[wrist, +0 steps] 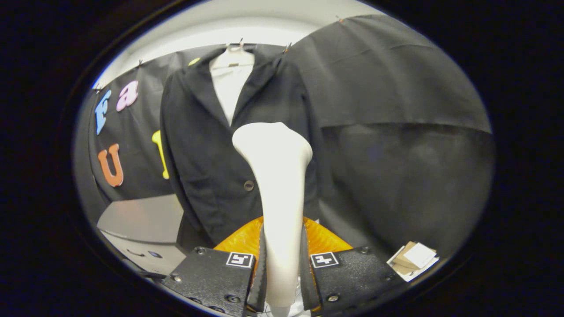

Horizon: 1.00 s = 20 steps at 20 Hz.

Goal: Iron the clothes twice with a garment steamer, once on the left side and once on the right side.

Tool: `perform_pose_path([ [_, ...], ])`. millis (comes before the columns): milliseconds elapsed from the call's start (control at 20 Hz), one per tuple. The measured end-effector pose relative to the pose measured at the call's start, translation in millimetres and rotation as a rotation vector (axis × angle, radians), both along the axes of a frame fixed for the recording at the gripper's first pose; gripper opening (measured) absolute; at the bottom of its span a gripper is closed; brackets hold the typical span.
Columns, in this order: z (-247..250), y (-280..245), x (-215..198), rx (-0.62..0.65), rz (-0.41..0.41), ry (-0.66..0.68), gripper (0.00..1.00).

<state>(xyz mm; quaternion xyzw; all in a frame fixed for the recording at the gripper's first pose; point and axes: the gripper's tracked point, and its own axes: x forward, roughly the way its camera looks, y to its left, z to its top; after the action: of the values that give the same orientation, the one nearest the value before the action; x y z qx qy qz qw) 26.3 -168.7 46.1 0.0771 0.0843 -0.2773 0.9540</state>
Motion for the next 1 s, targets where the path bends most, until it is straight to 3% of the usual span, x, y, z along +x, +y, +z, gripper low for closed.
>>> perform_pose_path([
  [200,83.0,-21.7,-17.5,-0.074,-0.038,-0.133,0.34],
  [400,153.1,-37.4,-13.0,-0.141,-0.002,-0.271,0.34],
  [750,219.2,-68.9,37.1,-0.191,0.117,-0.405,0.34],
  [1000,240.4,-95.0,108.3,-0.202,0.188,-0.367,0.34],
])
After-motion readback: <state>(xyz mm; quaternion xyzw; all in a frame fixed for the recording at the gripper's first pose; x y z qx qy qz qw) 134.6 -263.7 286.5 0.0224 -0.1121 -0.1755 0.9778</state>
